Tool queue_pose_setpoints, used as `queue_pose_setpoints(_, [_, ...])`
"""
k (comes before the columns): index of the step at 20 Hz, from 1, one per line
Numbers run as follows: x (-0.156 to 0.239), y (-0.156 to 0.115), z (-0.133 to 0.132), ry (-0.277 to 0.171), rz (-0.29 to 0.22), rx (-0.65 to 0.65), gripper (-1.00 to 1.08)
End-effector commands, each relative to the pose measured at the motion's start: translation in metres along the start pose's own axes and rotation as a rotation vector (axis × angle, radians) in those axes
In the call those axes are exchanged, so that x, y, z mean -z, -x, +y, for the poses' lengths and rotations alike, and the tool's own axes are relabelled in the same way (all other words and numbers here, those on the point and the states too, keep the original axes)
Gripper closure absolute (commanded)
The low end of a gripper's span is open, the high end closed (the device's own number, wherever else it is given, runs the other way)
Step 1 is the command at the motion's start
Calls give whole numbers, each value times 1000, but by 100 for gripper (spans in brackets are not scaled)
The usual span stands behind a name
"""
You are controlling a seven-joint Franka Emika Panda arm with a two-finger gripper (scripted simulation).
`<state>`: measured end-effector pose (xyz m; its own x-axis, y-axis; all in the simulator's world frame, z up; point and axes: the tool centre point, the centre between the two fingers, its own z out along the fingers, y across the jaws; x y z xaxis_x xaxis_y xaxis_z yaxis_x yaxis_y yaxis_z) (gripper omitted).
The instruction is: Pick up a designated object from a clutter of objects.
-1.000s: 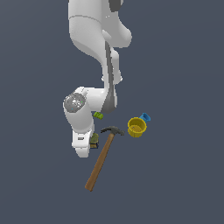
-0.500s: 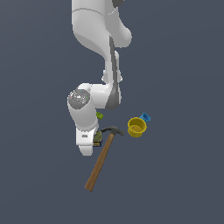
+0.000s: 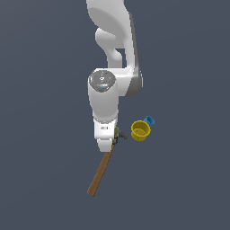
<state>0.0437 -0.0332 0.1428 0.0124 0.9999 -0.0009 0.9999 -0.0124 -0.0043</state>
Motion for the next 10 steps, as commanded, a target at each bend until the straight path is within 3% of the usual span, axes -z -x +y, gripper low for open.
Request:
queue_pose_setpoints(1, [25, -23, -2, 5, -1, 1, 108])
queue_pose_setpoints(10, [110, -106, -10, 5, -2, 1, 108])
